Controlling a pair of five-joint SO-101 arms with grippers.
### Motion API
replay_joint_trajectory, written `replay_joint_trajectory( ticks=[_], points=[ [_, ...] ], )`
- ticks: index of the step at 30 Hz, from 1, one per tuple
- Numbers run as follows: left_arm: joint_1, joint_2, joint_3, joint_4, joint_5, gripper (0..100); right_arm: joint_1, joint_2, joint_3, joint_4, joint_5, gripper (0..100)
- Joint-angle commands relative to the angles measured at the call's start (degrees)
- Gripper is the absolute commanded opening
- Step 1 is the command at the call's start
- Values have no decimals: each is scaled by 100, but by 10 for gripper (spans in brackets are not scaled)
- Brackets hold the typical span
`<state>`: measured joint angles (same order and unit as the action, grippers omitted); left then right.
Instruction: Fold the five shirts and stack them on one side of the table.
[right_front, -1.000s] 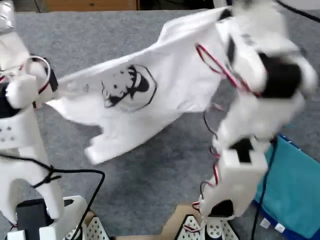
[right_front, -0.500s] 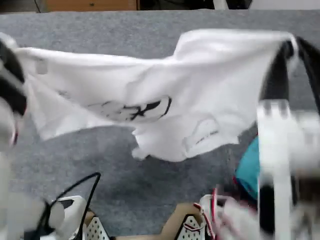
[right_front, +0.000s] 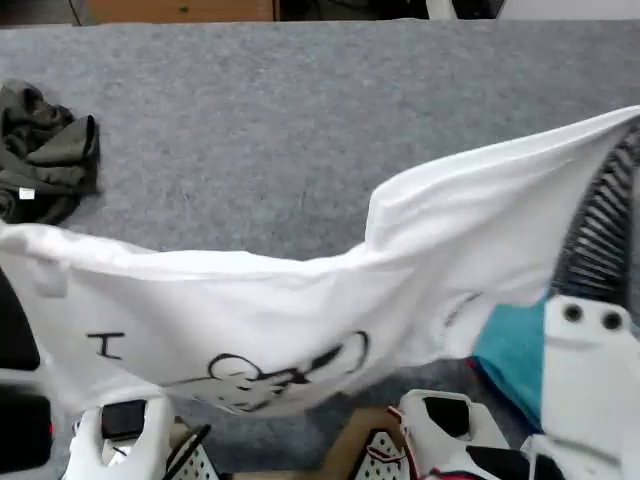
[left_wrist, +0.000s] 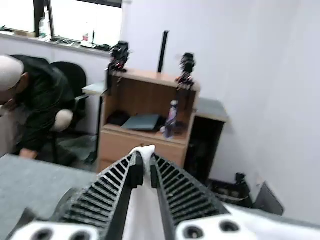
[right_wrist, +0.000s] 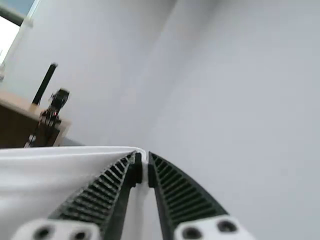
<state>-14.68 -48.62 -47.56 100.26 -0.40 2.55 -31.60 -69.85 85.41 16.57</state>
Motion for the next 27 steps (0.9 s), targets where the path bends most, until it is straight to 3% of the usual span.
replay_joint_trajectory(
  ticks=[1, 8, 22, 27],
  points=[
    [-527, -268, 730, 0, -79, 19, 57, 57, 303, -818, 0, 5],
    [-835, -620, 1125, 0, -53, 19, 57, 84, 435, -1916, 615, 5],
    [-862, -1402, 2295, 0, -114, 20, 48, -163, 418, -1873, 879, 5],
    [-870, -1815, 2303, 0, -765, 20, 48, -365, 418, -1873, 879, 5]
  ],
)
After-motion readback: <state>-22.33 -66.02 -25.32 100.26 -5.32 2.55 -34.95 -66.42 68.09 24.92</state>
